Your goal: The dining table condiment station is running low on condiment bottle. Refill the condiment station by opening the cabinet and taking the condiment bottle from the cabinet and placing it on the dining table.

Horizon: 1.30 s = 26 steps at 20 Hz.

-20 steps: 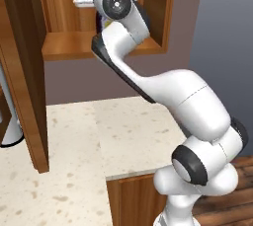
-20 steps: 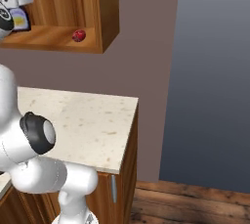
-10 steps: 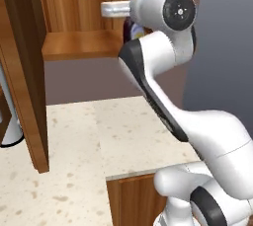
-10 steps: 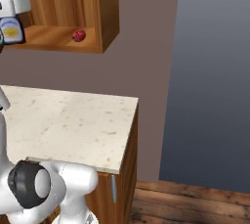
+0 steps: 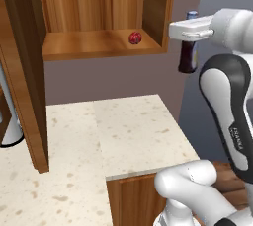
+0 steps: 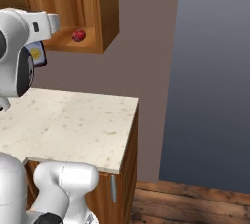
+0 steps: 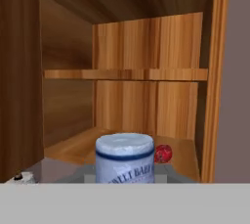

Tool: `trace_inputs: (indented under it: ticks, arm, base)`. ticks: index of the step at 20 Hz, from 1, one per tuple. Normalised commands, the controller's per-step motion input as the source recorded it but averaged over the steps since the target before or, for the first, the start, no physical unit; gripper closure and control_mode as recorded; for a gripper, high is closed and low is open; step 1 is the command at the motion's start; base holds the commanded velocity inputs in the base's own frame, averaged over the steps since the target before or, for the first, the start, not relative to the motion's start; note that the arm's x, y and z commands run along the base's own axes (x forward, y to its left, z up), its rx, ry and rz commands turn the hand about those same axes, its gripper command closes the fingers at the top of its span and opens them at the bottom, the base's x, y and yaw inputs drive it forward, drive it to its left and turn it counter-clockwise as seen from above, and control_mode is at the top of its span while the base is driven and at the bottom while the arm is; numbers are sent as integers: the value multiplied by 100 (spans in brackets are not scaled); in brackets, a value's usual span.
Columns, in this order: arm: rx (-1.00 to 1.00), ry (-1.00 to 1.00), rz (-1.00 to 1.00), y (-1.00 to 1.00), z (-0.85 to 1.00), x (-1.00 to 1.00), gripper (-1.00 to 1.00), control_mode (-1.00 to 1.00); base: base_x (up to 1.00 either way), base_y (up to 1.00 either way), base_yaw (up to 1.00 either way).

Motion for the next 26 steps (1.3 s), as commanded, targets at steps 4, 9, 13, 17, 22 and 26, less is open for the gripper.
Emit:
trace_inputs:
  ticks: [4,9,13,17,22,26]
  arm:
    - [0,0,21,-98,-53,-58,100,-100]
    - [0,0,24,-98,-53,-29,100,-100]
    - [2,0,18,-41,-48,0,100,-100]
    - [0,1,6,0,-26,0,100,-100]
    - [-3,2,2,0,-11,3,100,-100]
    - [-4,-1,3,4,-1,0,100,100]
  base:
    - [0,0,0]
    - [0,0,0]
    - [0,0,0]
    - [0,0,0]
    - [0,0,0]
    - [-11,0,-1]
